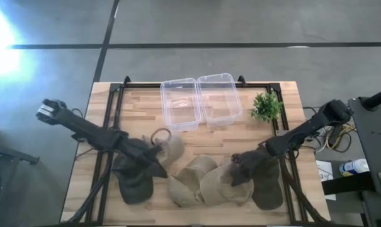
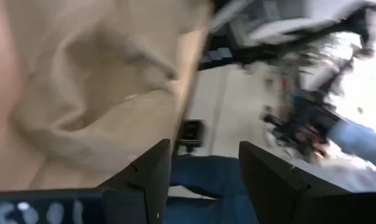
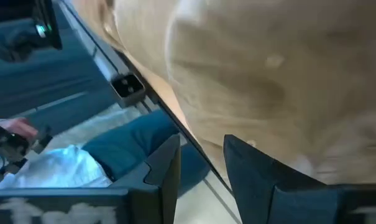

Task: Pick and place caps into container
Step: Put the right brown cap into the right transparent container

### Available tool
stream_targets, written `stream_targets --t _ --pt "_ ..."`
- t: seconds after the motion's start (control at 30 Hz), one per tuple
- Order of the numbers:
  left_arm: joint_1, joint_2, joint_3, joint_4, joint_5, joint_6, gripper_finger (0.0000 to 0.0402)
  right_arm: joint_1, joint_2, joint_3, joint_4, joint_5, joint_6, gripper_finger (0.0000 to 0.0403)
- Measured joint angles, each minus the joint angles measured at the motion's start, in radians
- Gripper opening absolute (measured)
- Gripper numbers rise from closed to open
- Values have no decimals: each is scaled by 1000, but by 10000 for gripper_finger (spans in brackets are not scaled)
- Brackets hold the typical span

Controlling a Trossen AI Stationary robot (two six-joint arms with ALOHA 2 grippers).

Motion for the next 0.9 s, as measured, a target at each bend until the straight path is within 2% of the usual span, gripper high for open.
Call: stream_targets --t 0.1,0.23,0.33,0.4,0.57,0.73,0.9 --pt "-35 112 59 7 -57 -116 183 24 44 -10 65 0 2 121" --pt "-96 270 128 116 -149 -258 183 44 85 -26 77 1 -19 121" --pt "-124 383 195 220 -228 -315 183 48 105 -34 74 6 -66 121" --pt "-130 454 249 216 -269 -338 183 48 110 -43 73 34 -91 121" --pt "-126 641 380 211 -294 -381 183 46 105 -64 67 113 -110 121" --pt "-117 804 485 206 -311 -430 183 46 127 -74 72 117 -99 121" --pt "-111 896 582 217 -363 -440 183 46 174 -70 77 115 -79 121"
